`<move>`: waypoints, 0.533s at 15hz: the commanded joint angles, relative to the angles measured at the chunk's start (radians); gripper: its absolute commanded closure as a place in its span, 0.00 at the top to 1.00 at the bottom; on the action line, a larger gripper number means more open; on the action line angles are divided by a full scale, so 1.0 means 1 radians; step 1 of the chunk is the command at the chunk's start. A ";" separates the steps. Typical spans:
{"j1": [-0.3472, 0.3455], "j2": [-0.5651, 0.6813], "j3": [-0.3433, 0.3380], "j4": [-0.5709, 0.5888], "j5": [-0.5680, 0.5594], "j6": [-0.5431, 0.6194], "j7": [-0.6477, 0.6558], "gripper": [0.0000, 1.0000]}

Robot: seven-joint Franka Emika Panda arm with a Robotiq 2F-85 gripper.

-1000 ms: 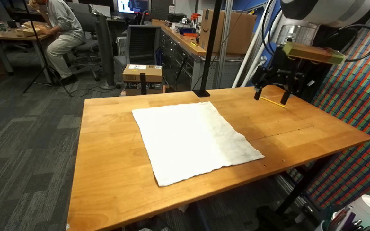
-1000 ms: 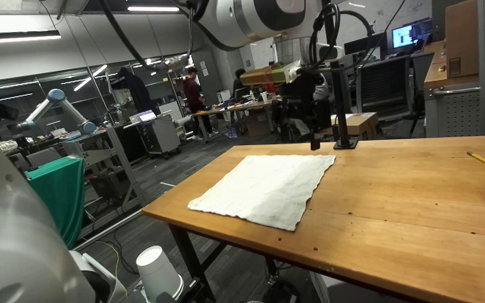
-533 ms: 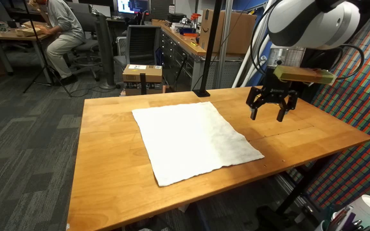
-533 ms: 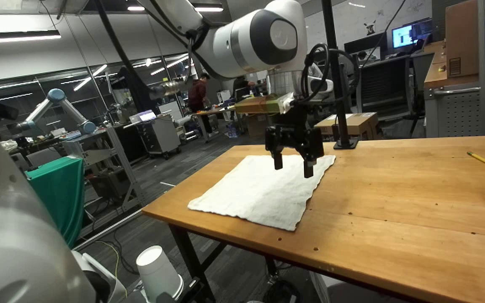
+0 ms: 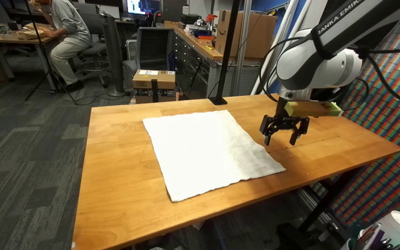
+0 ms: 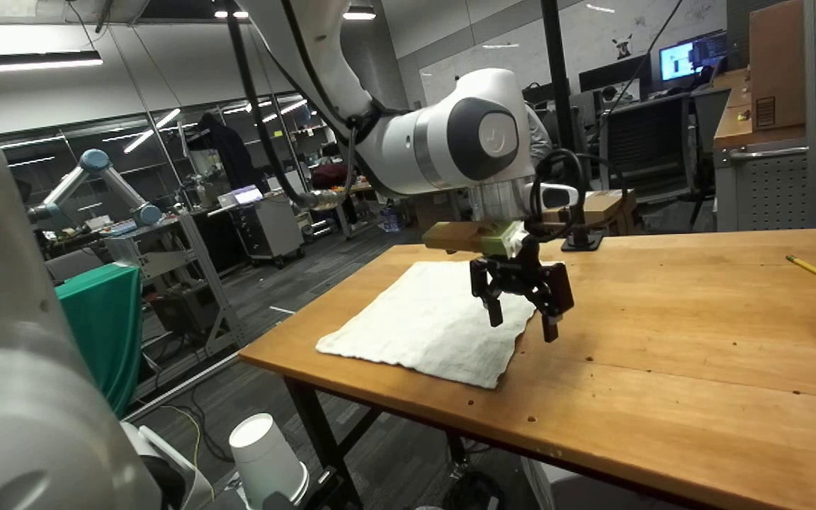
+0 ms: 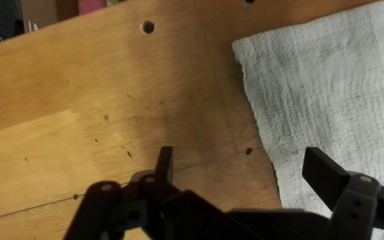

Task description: Fold the white towel

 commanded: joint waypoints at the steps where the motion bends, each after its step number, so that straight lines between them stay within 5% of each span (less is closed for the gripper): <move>1: 0.007 0.064 -0.023 0.021 -0.049 0.139 0.042 1.00; 5: 0.032 0.104 -0.058 0.014 -0.135 0.219 0.136 1.00; 8: 0.026 0.096 -0.030 0.015 -0.067 0.133 0.078 1.00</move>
